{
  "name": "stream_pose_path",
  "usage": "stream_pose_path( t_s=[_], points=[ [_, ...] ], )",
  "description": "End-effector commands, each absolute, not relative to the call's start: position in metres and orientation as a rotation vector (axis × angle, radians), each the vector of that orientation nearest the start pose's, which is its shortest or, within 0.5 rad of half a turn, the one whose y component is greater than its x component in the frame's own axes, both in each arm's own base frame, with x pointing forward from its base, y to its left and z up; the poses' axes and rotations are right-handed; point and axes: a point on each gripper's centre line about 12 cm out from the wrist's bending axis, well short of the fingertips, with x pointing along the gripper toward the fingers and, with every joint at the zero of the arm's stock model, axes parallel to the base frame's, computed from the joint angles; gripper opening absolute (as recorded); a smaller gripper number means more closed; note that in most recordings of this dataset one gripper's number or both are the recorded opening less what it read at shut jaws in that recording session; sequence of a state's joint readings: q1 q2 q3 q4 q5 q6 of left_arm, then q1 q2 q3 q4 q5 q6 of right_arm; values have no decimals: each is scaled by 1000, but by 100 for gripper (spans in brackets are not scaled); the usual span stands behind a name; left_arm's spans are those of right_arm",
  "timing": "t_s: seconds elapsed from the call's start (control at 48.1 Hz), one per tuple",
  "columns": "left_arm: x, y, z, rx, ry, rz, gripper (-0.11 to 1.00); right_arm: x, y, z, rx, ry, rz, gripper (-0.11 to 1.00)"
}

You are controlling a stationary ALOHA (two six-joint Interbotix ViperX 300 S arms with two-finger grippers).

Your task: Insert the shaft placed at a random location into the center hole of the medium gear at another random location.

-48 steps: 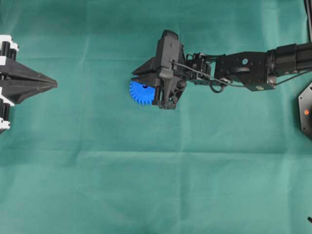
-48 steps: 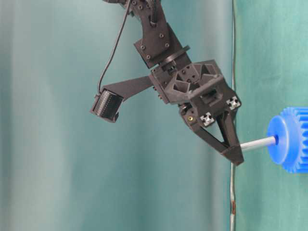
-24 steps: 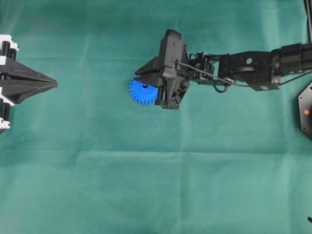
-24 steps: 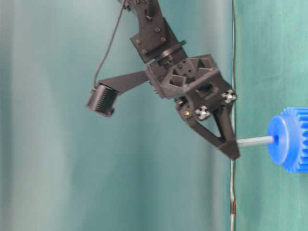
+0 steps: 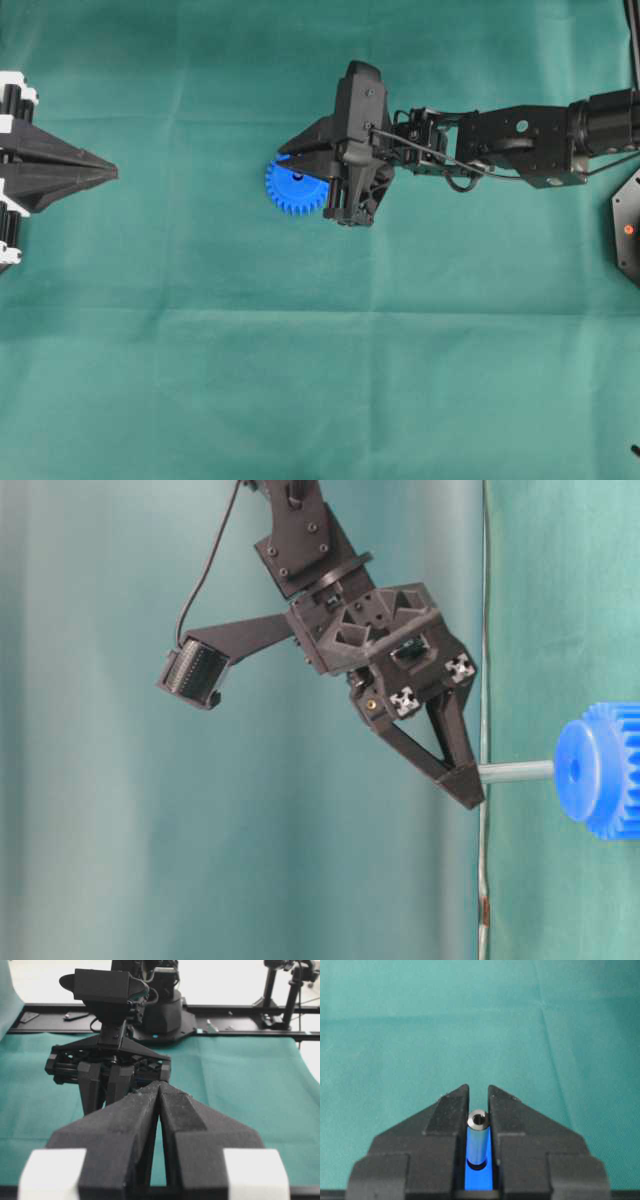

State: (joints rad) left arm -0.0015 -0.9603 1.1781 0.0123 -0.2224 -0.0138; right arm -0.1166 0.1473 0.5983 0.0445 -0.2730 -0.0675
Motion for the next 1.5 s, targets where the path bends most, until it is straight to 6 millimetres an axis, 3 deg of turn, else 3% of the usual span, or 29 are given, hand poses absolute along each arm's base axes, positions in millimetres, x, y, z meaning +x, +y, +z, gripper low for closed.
stream_pose_path(
  t_s=[0.0,0.374,0.748,1.475],
  points=[
    [202,-1,294,1,-31,-7,0,429,-51,164,-5,434,-123,11],
    [202,-1,294,1,-31,-7,0,430,-52,155,-3,445,-124,11],
    [202,-1,294,0,-29,-5,0,433,-52,131,7,498,-128,11],
    [202,-1,293,1,-28,-7,0,431,-52,126,11,515,-128,11]
  ],
)
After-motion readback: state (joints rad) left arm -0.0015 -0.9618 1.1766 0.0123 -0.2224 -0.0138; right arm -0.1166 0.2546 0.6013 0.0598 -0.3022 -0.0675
